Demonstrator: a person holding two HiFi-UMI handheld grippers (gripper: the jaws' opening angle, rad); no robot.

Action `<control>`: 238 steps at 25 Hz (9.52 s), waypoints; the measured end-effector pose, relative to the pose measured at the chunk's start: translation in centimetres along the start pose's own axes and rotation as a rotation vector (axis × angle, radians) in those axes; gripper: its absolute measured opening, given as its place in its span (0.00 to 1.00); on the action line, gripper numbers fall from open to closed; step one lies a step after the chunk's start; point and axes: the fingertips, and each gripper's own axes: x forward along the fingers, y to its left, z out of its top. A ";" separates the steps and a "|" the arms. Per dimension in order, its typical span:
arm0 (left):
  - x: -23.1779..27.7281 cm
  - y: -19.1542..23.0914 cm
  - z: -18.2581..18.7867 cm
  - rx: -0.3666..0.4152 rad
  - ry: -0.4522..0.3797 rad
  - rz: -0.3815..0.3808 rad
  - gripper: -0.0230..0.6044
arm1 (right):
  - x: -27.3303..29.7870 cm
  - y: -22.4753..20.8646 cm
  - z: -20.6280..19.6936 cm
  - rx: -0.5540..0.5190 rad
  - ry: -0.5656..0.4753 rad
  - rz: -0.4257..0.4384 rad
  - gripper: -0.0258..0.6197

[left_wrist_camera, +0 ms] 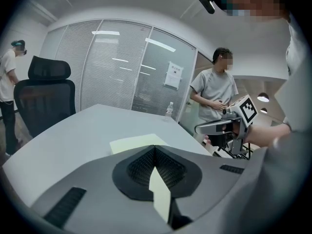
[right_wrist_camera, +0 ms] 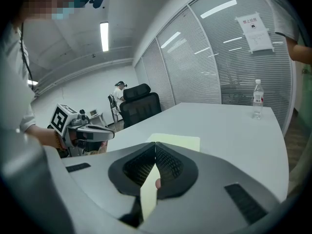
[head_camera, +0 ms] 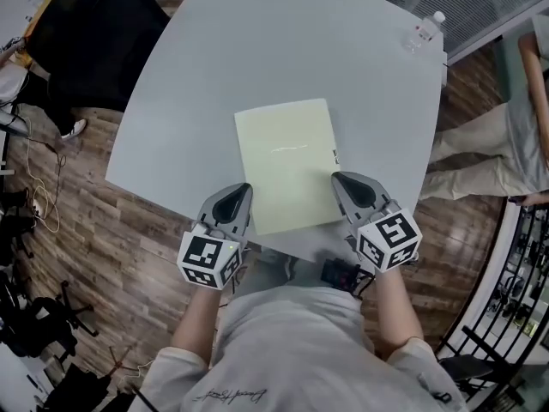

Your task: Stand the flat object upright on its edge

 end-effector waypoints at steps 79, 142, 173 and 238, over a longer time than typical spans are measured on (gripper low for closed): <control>7.0 5.7 -11.1 -0.504 0.337 -0.121 0.50 | 7.7 -7.1 -11.0 0.254 0.436 0.128 0.48; 8.9 7.3 4.6 -0.136 0.007 -0.185 0.41 | 6.8 -9.6 2.9 -0.008 0.098 -0.087 0.43; 11.7 7.8 8.2 0.170 -0.117 -0.091 0.40 | 7.2 -11.9 6.4 -0.178 -0.077 -0.286 0.41; 10.4 6.5 4.6 0.219 -0.024 -0.091 0.46 | 7.0 -9.6 2.8 -0.151 -0.019 -0.152 0.46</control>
